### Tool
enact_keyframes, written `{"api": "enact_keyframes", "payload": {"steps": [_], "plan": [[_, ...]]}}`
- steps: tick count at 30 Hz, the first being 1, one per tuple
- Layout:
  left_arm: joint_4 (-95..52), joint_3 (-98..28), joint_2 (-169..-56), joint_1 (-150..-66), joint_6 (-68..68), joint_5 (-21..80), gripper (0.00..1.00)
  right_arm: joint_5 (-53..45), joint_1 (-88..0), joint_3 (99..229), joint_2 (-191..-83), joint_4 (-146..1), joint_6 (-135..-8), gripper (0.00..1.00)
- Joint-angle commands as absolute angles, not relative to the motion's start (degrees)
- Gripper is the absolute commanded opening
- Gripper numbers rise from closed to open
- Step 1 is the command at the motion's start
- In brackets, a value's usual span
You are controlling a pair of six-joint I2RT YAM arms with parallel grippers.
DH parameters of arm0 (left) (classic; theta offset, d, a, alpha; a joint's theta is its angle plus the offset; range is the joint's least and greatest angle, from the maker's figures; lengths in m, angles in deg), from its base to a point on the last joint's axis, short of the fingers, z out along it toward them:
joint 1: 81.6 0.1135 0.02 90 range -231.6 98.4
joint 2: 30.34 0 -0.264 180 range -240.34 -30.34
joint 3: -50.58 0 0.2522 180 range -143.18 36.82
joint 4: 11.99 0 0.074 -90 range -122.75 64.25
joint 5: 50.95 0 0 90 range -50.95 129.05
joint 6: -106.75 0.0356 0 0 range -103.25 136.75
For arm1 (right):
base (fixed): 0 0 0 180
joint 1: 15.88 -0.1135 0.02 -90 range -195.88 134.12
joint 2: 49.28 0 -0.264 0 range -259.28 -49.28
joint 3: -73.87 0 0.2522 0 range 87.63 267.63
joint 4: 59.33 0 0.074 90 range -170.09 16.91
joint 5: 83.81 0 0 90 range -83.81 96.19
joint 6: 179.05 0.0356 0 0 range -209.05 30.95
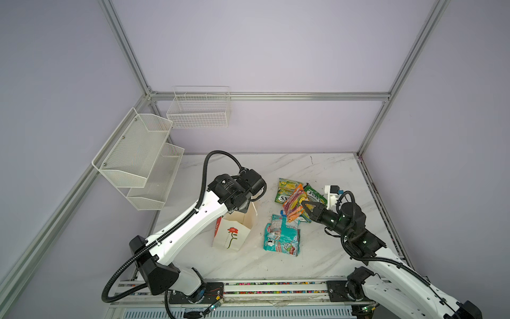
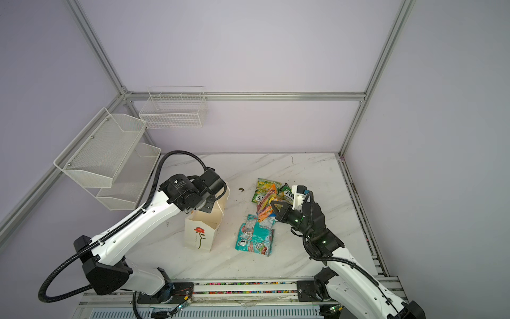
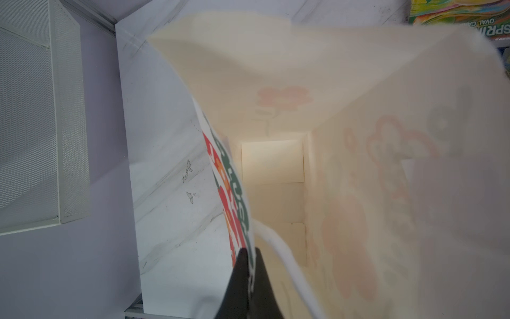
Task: Place the snacks into the paper bag
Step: 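Lift the orange packet with the right gripper while the left holds the bag open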
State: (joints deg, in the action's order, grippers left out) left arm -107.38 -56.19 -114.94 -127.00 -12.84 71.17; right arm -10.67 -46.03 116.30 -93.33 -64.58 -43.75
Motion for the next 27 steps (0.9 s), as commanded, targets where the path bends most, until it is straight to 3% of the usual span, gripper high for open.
{"api": "enact_keyframes", "payload": {"steps": [1, 27], "plan": [[-105.85, -58.76, -113.67, -128.2, -14.87, 70.71, 0.0, -10.99, -46.02, 119.48, -91.18, -65.42, -45.19, 0.0], [-100.66, -57.48, -107.24, -130.14, -18.09, 68.52, 0.01, -15.9, -46.02, 131.3, -85.05, -66.93, -45.94, 0.0]]}}
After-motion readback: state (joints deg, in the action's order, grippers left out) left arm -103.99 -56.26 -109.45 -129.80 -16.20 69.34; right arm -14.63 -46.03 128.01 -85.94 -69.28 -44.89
